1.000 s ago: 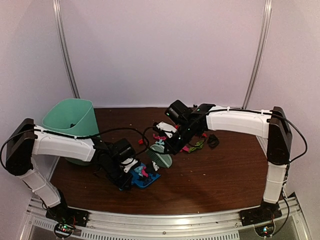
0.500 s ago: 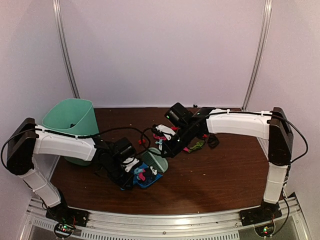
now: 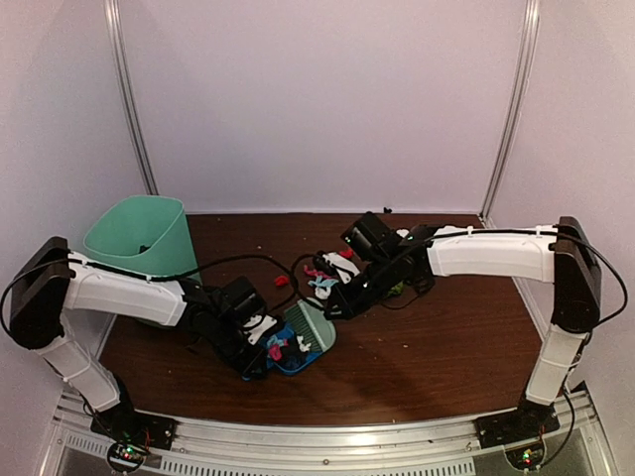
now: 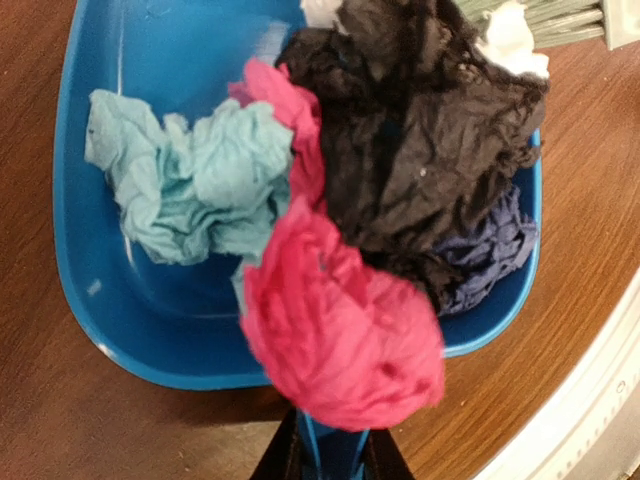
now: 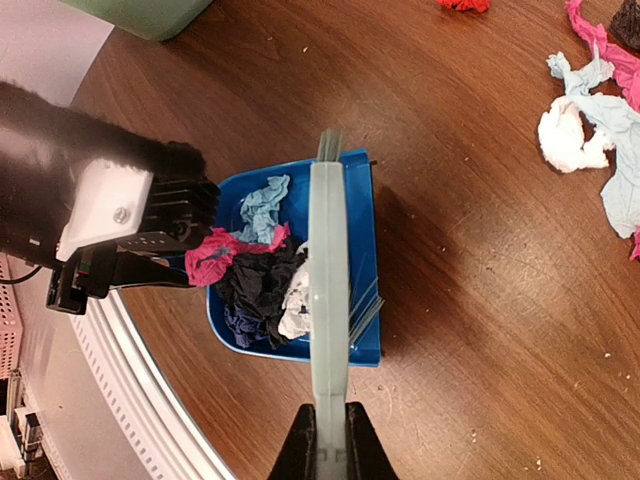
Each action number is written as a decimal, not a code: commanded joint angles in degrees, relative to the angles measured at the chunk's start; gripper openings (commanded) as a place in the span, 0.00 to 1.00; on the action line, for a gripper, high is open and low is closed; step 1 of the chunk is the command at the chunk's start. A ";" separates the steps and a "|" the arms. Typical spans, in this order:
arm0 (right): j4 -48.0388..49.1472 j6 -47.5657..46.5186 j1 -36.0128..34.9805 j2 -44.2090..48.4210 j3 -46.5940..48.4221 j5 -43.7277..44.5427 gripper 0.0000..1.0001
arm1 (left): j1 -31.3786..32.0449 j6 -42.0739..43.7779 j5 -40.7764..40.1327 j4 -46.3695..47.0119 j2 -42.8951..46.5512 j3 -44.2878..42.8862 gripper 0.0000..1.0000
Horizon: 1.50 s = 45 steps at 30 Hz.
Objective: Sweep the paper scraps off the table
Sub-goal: Sweep the paper scraps into the dustpan.
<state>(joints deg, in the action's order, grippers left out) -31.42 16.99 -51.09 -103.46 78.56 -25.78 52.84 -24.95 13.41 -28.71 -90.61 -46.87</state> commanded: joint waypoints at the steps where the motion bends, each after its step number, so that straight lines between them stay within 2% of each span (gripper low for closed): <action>1: 1.25 2.60 -0.41 2.93 -1.40 -0.85 0.00 | -0.20 1.46 2.53 4.27 1.18 1.67 0.00; 19: -2.31 3.62 -0.41 7.39 -3.32 5.53 0.00 | 1.25 0.78 1.59 9.78 3.60 3.04 0.00; 31: -4.59 3.77 -0.41 9.75 -2.98 8.95 0.00 | 2.58 1.48 -6.65 10.97 3.85 0.41 0.00; 45: -12.22 3.64 -0.41 13.73 2.78 14.03 0.00 | 2.69 2.86 -11.39 13.65 8.74 -0.21 0.00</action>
<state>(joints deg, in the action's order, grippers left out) -40.34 19.99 -51.13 -92.58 78.56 -15.11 55.24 -23.38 4.40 -19.29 -84.25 -45.41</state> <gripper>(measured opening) 0.075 0.213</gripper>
